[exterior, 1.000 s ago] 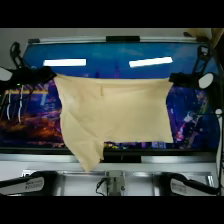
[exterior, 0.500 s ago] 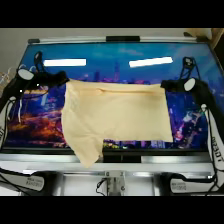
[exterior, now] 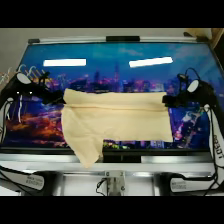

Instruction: Fold the shirts.

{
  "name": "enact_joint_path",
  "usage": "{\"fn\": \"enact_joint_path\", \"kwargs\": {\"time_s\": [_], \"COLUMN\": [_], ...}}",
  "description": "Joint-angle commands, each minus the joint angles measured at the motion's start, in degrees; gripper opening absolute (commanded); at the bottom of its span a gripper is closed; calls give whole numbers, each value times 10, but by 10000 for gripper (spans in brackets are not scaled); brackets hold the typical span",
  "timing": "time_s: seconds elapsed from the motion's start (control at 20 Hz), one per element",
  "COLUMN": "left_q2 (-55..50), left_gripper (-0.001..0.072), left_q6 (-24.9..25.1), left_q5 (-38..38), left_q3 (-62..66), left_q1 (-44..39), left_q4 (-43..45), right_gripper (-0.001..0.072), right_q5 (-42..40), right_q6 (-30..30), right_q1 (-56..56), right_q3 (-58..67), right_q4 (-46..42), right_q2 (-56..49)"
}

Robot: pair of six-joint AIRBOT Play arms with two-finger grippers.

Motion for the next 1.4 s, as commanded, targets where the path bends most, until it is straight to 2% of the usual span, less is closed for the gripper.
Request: {"fn": "enact_joint_path", "kwargs": {"time_s": [0.0,0.05,0.1,0.15,0.2,0.25,0.4,0.5,0.55,0.7,0.85,1.1,1.35], "left_q2": [-15,-17,-18,-17,-16,-12,23,79,117,246,332,359,346], "left_gripper": [36,37,60,243,485,554,547,537,536,493,478,460,456], "left_q6": [-22,-32,-43,-48,-51,-51,-51,-49,-40,-33,10,4,-53], "left_q5": [-3,-4,-5,-14,-35,-65,-160,-184,-171,-54,10,50,121], "left_q3": [-5,-5,-5,-3,3,13,36,-10,-64,-310,-485,-565,-581], "left_q1": [-11,-13,-13,-13,-10,-3,41,75,84,90,90,71,-18], "left_q4": [10,9,9,9,10,10,38,39,39,-11,-74,-76,-104], "right_gripper": [74,77,136,308,477,478,478,478,477,478,478,478,478], "right_q5": [20,20,23,35,62,107,248,282,280,264,264,252,245], "right_q6": [21,20,20,19,8,-18,-38,-38,-37,-38,-38,-36,-35], "right_q1": [-2,-2,-2,-3,-3,-3,-6,-31,-52,-111,-132,-131,-131], "right_q3": [0,0,1,7,21,44,103,101,91,37,-12,-22,-23], "right_q4": [13,10,10,7,4,-9,-125,-134,-105,-64,-49,-37,-47], "right_q2": [-15,-14,-14,-14,-14,-14,3,35,56,109,137,143,143]}}
